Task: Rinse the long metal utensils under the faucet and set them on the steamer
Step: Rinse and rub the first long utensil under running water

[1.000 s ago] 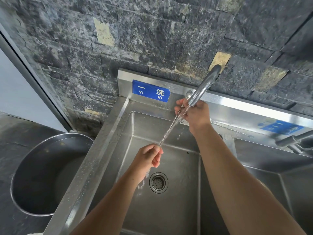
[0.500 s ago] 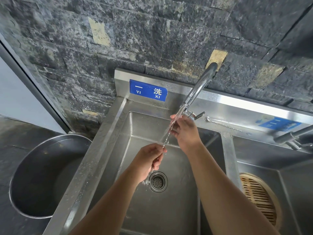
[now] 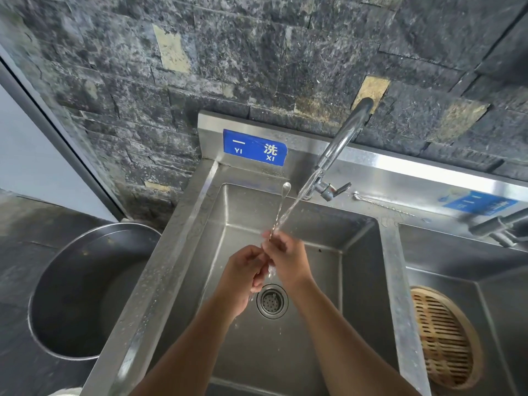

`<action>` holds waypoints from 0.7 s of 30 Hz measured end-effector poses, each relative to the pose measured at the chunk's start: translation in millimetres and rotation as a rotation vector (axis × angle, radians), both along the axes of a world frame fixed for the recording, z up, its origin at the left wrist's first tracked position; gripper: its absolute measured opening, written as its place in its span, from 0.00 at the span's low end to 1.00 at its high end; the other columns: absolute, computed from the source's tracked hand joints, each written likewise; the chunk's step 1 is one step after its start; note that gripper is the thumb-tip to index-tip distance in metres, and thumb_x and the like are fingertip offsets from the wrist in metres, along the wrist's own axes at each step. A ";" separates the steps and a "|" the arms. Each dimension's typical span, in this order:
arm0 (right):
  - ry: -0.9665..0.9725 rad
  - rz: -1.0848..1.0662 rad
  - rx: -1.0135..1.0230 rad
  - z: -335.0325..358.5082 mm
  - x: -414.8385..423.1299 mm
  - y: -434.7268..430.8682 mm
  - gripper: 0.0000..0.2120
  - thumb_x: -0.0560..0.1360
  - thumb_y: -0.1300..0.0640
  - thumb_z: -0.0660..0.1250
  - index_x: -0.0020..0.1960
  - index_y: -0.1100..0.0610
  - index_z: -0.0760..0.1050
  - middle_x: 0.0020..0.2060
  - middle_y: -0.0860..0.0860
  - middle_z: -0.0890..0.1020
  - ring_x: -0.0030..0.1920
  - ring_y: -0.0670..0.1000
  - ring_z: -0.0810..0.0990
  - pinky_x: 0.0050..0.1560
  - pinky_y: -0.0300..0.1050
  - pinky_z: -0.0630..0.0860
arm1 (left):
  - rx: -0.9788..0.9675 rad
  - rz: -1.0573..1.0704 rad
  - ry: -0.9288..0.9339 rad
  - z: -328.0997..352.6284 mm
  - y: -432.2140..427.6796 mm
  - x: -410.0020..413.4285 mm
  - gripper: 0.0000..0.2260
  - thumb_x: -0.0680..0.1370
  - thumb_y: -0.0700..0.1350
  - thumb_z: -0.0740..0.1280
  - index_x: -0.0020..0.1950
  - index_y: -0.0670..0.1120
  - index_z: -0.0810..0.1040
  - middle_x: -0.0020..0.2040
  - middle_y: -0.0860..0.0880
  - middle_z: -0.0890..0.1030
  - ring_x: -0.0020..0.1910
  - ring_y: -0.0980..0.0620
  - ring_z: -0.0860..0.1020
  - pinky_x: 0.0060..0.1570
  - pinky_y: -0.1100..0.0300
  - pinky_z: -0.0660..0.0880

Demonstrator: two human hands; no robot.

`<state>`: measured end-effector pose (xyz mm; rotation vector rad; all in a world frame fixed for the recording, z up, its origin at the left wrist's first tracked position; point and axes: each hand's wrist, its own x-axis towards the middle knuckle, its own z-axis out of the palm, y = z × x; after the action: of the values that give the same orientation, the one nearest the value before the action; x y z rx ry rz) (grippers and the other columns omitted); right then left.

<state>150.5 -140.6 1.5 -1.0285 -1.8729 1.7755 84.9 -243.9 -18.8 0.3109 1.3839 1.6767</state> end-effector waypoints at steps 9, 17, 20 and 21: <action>0.028 -0.062 -0.079 14.2 -7.8 21.0 0.09 0.77 0.65 0.68 0.38 0.62 0.74 0.28 0.55 0.81 0.28 0.52 0.76 0.33 0.46 0.78 | -0.033 0.019 -0.043 8.0 -2.8 12.3 0.09 0.81 0.36 0.60 0.43 0.42 0.76 0.29 0.48 0.71 0.21 0.57 0.58 0.22 0.66 0.56; -0.097 -0.025 -0.069 22.2 -26.8 43.8 0.12 0.77 0.60 0.69 0.42 0.69 0.80 0.32 0.58 0.86 0.29 0.53 0.83 0.32 0.44 0.81 | -0.071 0.050 -0.042 18.7 -12.7 10.3 0.10 0.81 0.35 0.59 0.41 0.42 0.73 0.27 0.50 0.68 0.22 0.56 0.56 0.23 0.65 0.52; -0.099 -0.061 -0.075 21.1 -30.5 43.6 0.14 0.80 0.57 0.67 0.40 0.65 0.80 0.30 0.58 0.85 0.27 0.52 0.83 0.31 0.44 0.80 | -0.101 0.048 -0.030 19.1 -14.2 9.6 0.10 0.81 0.34 0.59 0.41 0.42 0.72 0.27 0.50 0.68 0.22 0.56 0.56 0.24 0.66 0.52; -0.100 -0.081 -0.085 21.1 -30.9 43.7 0.15 0.80 0.56 0.66 0.39 0.64 0.80 0.29 0.58 0.85 0.27 0.52 0.83 0.30 0.43 0.80 | -0.104 0.048 -0.031 18.7 -13.9 10.0 0.10 0.81 0.34 0.59 0.41 0.42 0.72 0.27 0.50 0.68 0.22 0.56 0.56 0.24 0.66 0.52</action>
<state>119.6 -97.0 22.6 -1.2270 -1.7995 1.8008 94.9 -257.8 -0.1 0.1931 1.4601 1.6347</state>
